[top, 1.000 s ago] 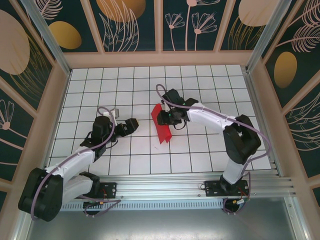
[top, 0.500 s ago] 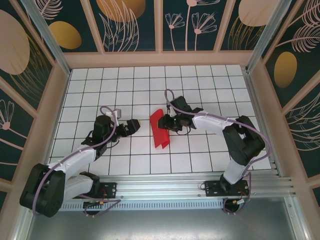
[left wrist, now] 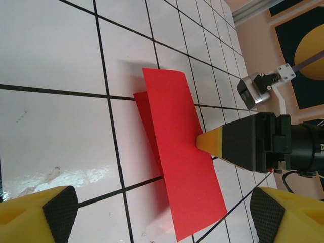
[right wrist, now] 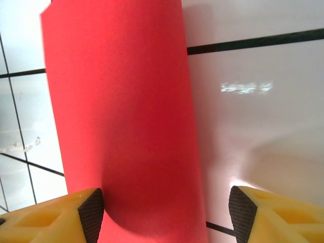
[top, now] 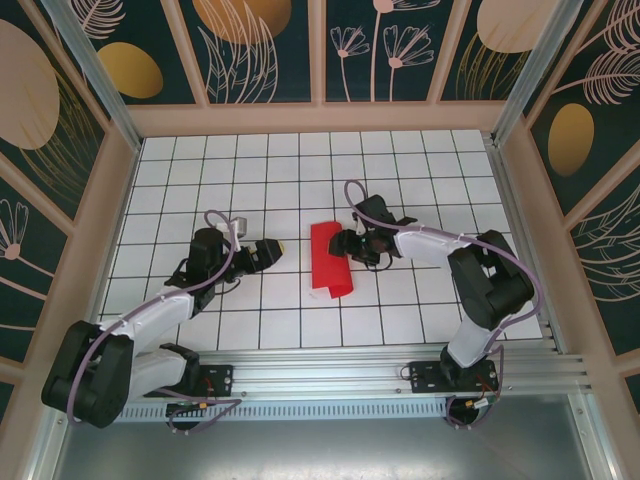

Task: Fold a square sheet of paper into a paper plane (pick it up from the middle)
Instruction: Fold the square sheet of paper in half at the center of the table.

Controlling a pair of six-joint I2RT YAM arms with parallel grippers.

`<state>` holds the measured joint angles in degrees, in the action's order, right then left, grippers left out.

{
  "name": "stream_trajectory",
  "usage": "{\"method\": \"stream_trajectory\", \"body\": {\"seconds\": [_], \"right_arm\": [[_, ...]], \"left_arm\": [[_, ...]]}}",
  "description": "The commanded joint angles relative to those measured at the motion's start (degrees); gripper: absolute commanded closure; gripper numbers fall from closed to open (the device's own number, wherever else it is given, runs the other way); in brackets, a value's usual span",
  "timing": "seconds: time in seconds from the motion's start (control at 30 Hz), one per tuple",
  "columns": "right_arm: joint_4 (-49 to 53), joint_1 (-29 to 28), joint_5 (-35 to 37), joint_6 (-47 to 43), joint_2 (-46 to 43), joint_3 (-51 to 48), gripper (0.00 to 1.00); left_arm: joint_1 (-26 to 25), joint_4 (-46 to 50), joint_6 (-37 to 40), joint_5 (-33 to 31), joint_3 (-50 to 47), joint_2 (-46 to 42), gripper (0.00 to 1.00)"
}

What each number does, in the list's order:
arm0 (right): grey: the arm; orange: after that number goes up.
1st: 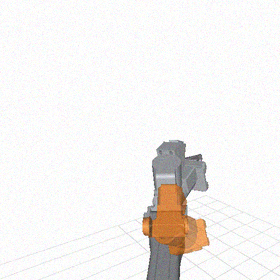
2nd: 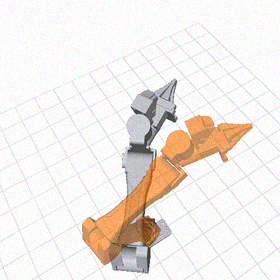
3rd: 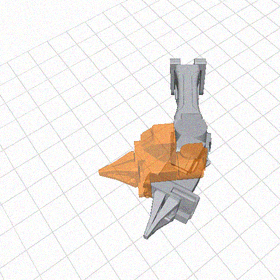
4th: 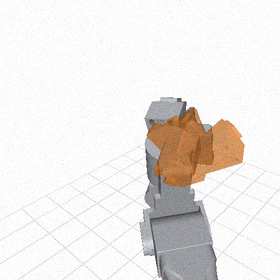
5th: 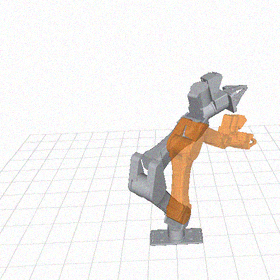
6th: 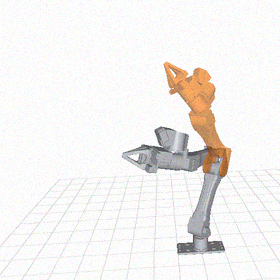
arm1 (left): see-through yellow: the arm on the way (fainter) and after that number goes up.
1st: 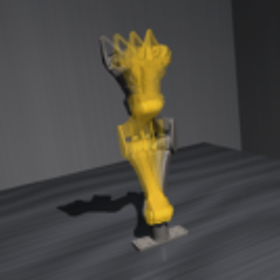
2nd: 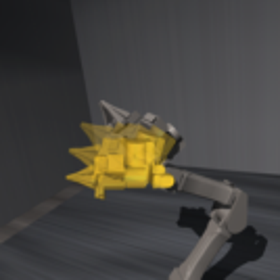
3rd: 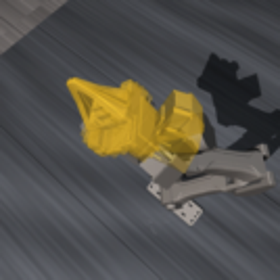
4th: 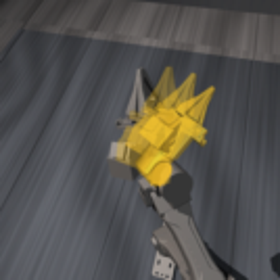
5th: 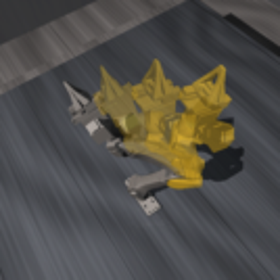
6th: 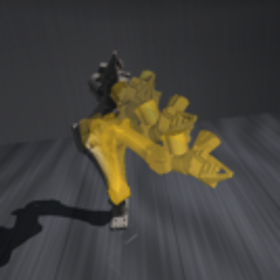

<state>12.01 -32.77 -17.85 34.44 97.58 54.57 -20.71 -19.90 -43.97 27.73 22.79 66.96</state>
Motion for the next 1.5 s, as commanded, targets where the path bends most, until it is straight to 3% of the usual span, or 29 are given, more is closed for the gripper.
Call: {"method": "stream_trajectory", "body": {"seconds": [0.0,0.23,0.53,0.87,1.47], "right_arm": [[2.8,0.7,2.4,-2.1,-2.8,-0.7,0.32],[6.0,1.1,3.1,-8.5,-2.7,0.4,0.40],[8.6,2.7,0.1,-15.5,0.0,1.5,0.46],[5.1,3.5,0.3,-10.3,0.7,0.4,0.46],[4.9,1.7,3.5,-9.2,3.0,-0.6,0.47]], "left_arm": [[-0.9,-1.4,0.0,1.9,2.4,1.3,0.15],[-3.8,-3.3,-2.7,0.9,3.6,4.5,0.29],[-10.3,-9.2,-8.6,-4.7,3.2,8.7,0.32],[-14.0,-12.9,-12.2,-8.0,3.8,13.2,0.37],[-15.1,-13.2,-14.6,-10.3,4.5,15.2,0.42]]}}
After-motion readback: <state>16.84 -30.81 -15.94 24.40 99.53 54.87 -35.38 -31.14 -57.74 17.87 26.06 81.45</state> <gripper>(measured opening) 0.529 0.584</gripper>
